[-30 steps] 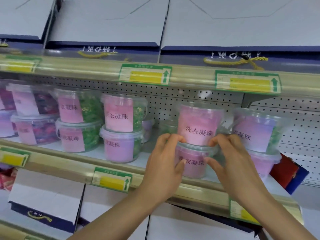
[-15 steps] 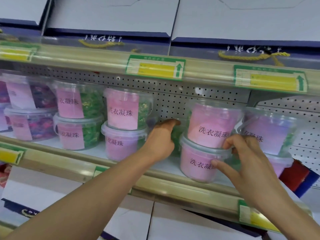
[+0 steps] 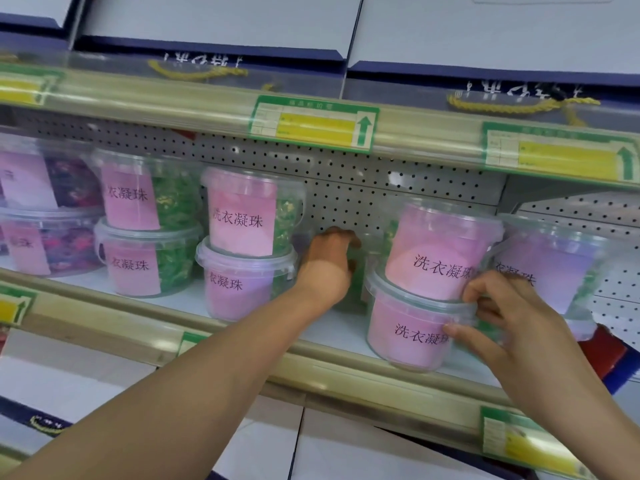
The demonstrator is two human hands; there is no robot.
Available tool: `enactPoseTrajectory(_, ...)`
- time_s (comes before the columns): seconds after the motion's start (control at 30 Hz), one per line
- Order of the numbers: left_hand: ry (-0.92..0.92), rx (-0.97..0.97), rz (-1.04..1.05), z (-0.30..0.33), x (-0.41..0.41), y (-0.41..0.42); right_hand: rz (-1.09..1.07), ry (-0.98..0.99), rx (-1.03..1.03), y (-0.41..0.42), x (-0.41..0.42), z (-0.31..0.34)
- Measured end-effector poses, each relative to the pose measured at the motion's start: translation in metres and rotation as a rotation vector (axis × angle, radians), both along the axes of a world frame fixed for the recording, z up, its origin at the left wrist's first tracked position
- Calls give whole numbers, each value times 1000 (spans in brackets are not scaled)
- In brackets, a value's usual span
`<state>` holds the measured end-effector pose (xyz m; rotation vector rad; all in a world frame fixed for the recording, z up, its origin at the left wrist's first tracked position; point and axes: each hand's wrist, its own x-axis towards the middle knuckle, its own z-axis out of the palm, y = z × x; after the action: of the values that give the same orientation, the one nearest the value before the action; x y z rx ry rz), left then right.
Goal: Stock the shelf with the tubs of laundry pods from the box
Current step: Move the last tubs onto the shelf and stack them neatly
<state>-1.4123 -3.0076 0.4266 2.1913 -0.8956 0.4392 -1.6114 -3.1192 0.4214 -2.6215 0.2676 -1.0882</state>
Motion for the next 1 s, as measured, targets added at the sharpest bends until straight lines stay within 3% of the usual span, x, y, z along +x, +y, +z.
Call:
enactPoseTrajectory(0.43, -54, -57, 82, 0, 10, -5, -7, -25, 24, -3, 2, -4)
enactPoseTrajectory(0.7, -153, 98, 74, 3, 5, -7, -55, -33, 6, 5, 0, -3)
enactPoseTrajectory(0.83, -99, 95, 104, 5, 8, -5, -109, -43, -26, 9, -2, -3)
enactPoseTrajectory(1.0, -180, 50, -27, 3, -2, 0, -139, -44, -65, 12, -1, -4)
